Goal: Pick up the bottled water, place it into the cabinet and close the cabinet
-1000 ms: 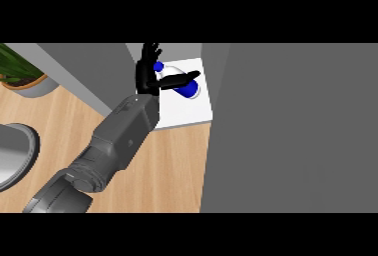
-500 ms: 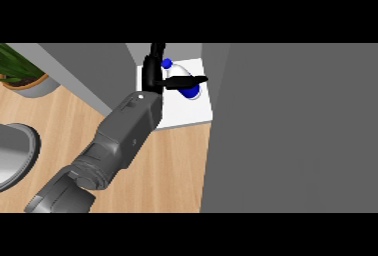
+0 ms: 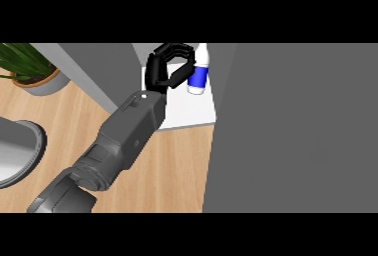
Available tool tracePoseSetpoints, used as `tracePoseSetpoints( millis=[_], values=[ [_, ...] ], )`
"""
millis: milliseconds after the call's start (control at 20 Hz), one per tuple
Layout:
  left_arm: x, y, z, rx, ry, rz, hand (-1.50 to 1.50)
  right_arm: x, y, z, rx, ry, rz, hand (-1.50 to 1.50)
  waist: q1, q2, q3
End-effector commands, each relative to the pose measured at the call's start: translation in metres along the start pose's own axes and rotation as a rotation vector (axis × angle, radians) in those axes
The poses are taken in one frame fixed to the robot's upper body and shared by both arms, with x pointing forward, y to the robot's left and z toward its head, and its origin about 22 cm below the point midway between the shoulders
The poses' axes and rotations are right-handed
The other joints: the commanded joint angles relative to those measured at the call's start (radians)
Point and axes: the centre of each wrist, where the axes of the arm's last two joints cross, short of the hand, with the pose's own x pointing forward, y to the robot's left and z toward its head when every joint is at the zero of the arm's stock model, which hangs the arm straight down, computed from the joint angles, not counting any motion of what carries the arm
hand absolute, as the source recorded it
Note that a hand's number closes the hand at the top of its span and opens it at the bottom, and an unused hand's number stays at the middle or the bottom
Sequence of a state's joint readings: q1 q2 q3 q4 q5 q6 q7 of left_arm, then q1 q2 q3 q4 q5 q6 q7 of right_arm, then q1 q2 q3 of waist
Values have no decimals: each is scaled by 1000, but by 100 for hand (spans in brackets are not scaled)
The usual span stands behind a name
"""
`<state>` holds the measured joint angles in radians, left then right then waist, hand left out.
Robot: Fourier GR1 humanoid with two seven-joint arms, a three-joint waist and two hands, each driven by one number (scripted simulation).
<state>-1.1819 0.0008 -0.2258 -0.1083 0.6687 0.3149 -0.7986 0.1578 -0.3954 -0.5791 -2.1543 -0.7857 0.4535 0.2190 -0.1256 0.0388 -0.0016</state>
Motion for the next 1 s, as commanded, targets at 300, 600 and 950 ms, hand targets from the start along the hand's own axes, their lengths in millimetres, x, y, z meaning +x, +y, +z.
tracePoseSetpoints(
  millis=[300,600,950],
  values=[
    [-16,6,19,3,3,111,150,17,11,1,46,1,16,-150,29,-23,0],
    [-44,19,59,-62,56,231,150,16,9,11,52,34,50,-150,62,-30,1],
    [-50,8,98,-97,91,328,150,26,14,4,113,67,46,150,106,-38,1]
  ],
)
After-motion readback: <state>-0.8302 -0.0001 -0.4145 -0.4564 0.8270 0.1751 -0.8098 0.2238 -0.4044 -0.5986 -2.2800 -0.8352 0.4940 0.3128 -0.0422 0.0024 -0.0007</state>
